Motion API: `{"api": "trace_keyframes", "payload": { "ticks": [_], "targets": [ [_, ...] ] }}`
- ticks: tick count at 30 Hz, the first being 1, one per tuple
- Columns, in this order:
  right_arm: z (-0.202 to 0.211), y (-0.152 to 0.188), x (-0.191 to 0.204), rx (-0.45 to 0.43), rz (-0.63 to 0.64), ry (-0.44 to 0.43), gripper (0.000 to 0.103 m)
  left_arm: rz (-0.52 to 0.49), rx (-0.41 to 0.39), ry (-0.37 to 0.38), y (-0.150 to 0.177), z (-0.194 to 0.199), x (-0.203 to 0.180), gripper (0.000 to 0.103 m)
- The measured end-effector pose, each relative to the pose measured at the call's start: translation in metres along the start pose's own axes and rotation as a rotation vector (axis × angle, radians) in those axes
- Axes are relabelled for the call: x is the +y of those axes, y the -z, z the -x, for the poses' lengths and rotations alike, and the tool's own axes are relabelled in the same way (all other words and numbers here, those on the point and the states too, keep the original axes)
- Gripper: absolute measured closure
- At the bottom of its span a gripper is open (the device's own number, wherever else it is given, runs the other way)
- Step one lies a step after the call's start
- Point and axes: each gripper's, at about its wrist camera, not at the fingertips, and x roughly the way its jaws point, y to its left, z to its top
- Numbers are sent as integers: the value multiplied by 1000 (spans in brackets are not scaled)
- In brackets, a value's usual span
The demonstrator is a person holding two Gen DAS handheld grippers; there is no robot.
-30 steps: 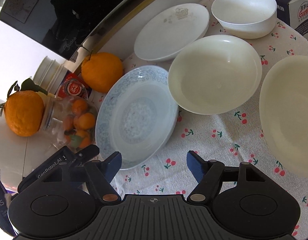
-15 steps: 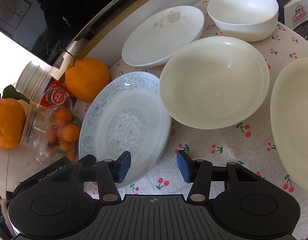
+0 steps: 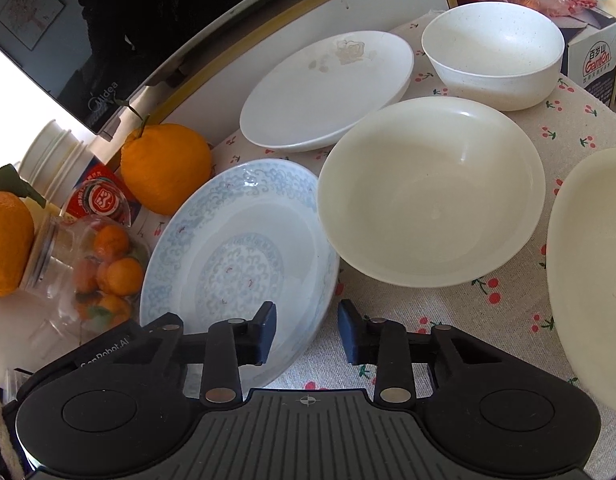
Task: Organize plates and bowls
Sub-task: 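Close both tools on the second blue-patterned plate rim and lift it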
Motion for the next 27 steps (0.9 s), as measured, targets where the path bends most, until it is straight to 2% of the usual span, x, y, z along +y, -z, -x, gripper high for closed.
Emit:
{"api": "trace_keyframes", "payload": {
  "ticks": [2,4,9,15,20,27],
  "targets": [
    [-1,0,0,0,8,0,83,-23,-1,9,1,-1,-4,74],
    [-1,1,0,-3,17,5,84,-31,1,31,3,-1,-6,83],
    [-1,0,-1,2,31,0,87,-41,-12,46,6,1,-1,89],
    [4,3,1,12,65,9,87,-25,10,69,7,7,4,91],
    [11,3,0,42,65,-22,86,-4,16,84,7,22,14,93],
    [21,8,2,69,93,-37,86,-8,35,73,19,38,19,93]
  ]
}}
